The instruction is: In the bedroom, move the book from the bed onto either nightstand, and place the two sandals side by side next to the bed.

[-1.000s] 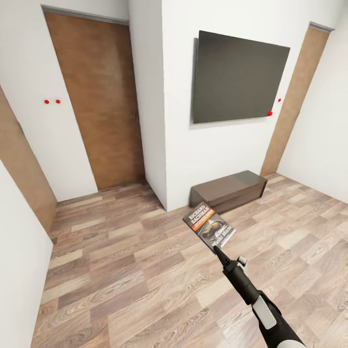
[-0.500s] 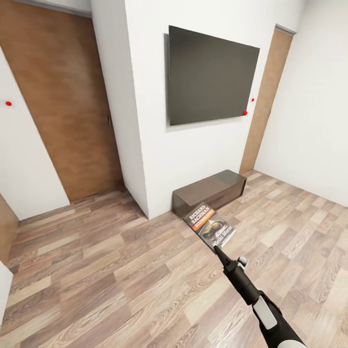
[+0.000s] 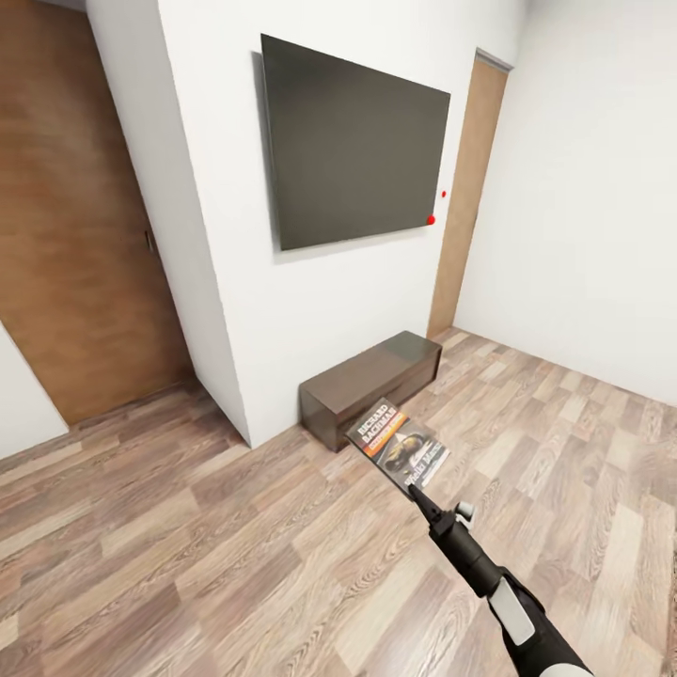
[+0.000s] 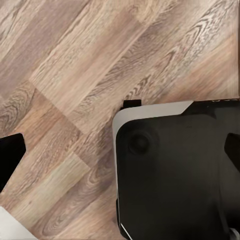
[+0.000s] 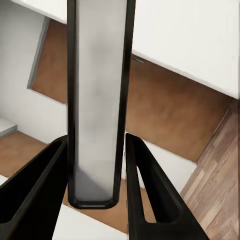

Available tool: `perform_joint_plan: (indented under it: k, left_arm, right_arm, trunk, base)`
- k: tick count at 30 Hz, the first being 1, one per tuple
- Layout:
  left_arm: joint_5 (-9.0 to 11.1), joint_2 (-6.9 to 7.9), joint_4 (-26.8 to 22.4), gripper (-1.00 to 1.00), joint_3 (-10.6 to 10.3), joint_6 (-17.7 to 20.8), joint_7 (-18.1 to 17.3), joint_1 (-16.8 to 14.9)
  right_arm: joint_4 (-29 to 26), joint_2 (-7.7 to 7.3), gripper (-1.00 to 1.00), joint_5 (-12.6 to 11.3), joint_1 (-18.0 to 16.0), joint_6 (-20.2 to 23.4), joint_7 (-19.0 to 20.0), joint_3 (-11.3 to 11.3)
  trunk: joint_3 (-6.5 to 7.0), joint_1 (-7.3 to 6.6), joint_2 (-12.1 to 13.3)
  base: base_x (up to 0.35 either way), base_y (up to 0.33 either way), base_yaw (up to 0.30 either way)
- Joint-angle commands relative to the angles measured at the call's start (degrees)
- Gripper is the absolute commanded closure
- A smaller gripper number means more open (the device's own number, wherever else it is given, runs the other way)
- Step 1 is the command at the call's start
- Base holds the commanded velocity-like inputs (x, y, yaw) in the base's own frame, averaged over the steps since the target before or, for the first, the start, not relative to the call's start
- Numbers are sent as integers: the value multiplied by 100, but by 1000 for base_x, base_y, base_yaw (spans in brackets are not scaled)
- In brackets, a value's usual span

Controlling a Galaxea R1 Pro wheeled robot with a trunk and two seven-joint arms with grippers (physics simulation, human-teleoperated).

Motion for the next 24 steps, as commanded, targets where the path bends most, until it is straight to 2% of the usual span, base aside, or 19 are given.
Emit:
perform_joint_plan:
  k: [1,8,17,24]
  left_arm:
    - [30,5,-16,-100,-49,-6,37,0]
    - [25,5,-16,-100,-56,-14,36,0]
    - [23,-6,-19,-100,-67,-17,33,0]
    - [23,-50,-24,-100,-74,-24,29,0]
  right_arm:
    - [0,9,100,11,-3,62,37,9]
    - [97,26,100,192,12,59,100,402]
    - [352,33,100,249,37,61,94,927]
    - [513,78,100,259,47,57,51,1384]
  trunk:
    - [-11,7,-11]
    - [-11,7,-11]
    - [-11,7,-11]
    - [-11,7,-11]
  base:
    - [338,0,-274]
    - [338,0,-274]
    - [333,0,-261]
    - [313,0,-98]
